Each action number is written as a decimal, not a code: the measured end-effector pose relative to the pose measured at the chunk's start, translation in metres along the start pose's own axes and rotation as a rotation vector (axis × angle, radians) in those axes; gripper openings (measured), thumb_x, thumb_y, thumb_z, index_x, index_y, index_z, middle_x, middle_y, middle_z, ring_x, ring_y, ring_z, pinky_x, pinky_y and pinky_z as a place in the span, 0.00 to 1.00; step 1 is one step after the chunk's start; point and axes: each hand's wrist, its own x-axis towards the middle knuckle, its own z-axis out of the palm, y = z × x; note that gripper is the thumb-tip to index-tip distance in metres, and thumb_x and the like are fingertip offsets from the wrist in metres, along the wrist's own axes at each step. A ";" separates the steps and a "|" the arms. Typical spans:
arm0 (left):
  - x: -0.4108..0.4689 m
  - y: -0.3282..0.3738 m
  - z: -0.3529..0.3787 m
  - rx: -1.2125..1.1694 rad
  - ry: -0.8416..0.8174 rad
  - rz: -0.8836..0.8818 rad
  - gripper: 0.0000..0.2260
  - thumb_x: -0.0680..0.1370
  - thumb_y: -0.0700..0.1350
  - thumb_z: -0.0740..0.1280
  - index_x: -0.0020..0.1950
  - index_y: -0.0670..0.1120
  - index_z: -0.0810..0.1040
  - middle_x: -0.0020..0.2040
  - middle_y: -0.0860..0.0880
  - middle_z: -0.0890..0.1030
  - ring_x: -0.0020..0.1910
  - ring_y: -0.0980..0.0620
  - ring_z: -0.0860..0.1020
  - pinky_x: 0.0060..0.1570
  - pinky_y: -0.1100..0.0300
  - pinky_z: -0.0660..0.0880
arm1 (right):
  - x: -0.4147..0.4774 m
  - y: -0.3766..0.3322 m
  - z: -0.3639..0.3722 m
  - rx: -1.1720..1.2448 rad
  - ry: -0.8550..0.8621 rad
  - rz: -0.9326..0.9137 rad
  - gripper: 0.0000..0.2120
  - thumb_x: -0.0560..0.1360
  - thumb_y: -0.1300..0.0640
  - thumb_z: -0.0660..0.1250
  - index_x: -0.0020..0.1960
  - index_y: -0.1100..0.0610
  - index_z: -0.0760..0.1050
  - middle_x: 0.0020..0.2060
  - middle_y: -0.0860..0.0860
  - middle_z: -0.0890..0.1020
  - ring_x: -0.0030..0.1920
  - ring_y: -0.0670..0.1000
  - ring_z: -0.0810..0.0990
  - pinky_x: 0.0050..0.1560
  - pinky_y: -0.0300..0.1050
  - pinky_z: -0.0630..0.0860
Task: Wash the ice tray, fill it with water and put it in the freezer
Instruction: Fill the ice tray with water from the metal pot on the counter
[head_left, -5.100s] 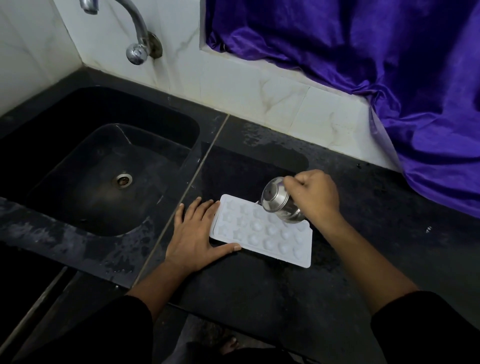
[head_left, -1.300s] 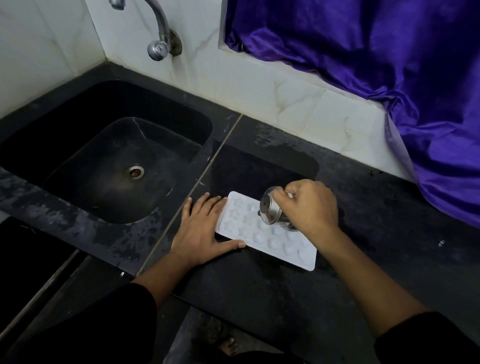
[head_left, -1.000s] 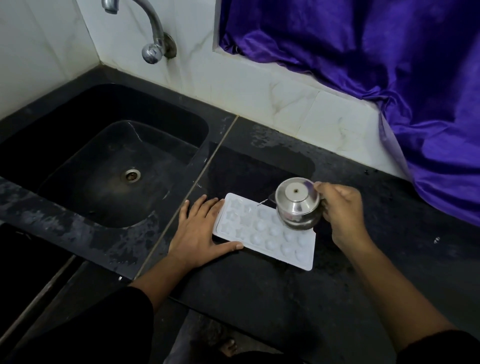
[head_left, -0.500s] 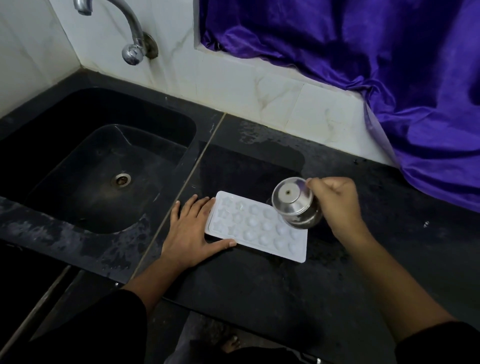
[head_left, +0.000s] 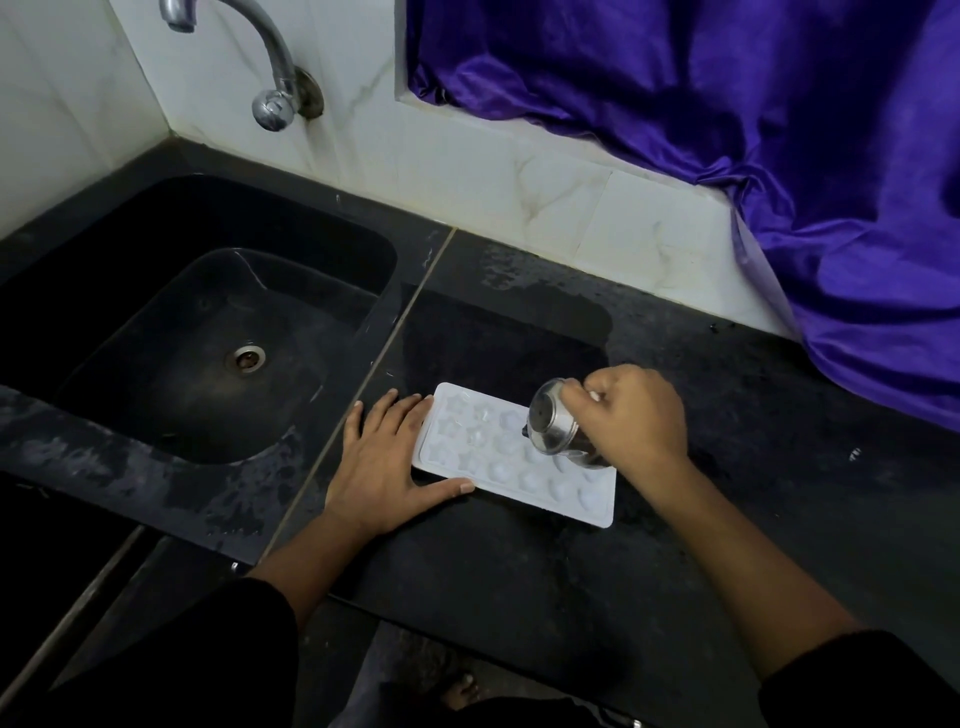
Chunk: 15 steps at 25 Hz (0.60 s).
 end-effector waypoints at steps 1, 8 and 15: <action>0.000 0.000 0.000 -0.003 0.001 0.000 0.54 0.68 0.85 0.54 0.83 0.51 0.62 0.81 0.52 0.66 0.84 0.49 0.56 0.83 0.40 0.45 | -0.001 0.008 0.000 0.063 0.011 0.035 0.26 0.75 0.51 0.70 0.25 0.58 0.62 0.20 0.51 0.63 0.22 0.50 0.63 0.28 0.44 0.61; 0.000 0.000 0.000 -0.004 0.008 0.007 0.54 0.68 0.85 0.55 0.83 0.50 0.62 0.81 0.52 0.67 0.84 0.49 0.57 0.83 0.40 0.46 | -0.016 0.034 -0.016 0.994 0.132 0.467 0.18 0.80 0.62 0.67 0.31 0.61 0.73 0.24 0.50 0.70 0.25 0.45 0.68 0.28 0.38 0.65; 0.001 -0.001 0.002 -0.006 0.019 0.008 0.54 0.68 0.85 0.56 0.83 0.50 0.64 0.81 0.51 0.68 0.83 0.48 0.59 0.82 0.39 0.48 | -0.016 0.039 -0.041 1.089 0.153 0.419 0.19 0.80 0.63 0.65 0.31 0.60 0.71 0.22 0.47 0.70 0.23 0.43 0.66 0.24 0.34 0.64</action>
